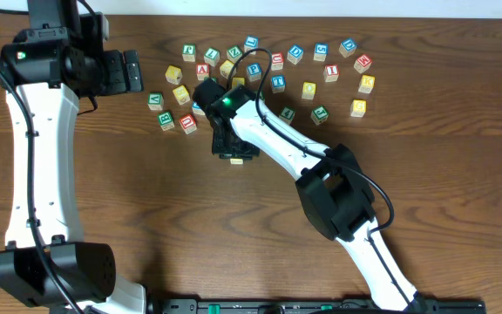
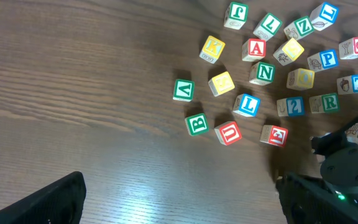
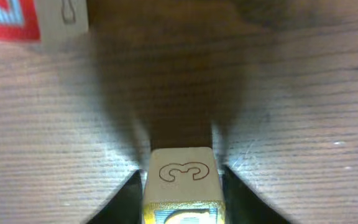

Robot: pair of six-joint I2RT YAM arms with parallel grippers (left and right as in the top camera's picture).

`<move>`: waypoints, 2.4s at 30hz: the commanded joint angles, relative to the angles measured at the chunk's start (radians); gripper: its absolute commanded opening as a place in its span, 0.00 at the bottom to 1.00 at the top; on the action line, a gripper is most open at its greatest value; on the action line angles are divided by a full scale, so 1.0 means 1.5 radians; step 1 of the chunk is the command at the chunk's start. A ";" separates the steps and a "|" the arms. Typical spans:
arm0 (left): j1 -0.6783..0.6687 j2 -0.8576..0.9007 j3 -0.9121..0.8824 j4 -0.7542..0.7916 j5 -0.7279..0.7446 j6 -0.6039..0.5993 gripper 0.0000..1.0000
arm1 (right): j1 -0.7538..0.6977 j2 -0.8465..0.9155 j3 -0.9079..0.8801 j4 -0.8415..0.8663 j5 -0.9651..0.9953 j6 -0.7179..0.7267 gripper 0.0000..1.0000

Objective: Spell out CORL
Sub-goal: 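Carry the C block forward of the pile and release it, then move the right gripper to the yellow O block and grasp it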

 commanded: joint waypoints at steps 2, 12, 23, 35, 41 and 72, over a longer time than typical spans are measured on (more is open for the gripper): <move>-0.002 0.001 0.017 -0.002 0.004 0.004 0.98 | 0.009 -0.003 -0.009 -0.001 -0.003 0.008 0.44; -0.002 0.001 0.017 -0.002 0.004 0.004 0.98 | -0.024 -0.007 0.087 -0.006 0.051 -0.085 0.51; -0.002 0.001 0.017 -0.002 0.004 0.004 0.98 | -0.125 -0.010 0.327 -0.072 0.026 -0.235 0.54; -0.002 0.001 0.017 -0.002 0.004 0.004 0.98 | -0.295 -0.010 0.403 -0.148 -0.026 -0.314 0.56; -0.002 0.001 0.017 -0.002 0.004 0.004 0.98 | -0.322 -0.010 0.294 -0.114 -0.034 -0.332 0.56; -0.002 0.001 0.017 -0.002 0.004 0.004 0.98 | -0.328 0.000 -0.006 0.230 0.003 -0.359 0.48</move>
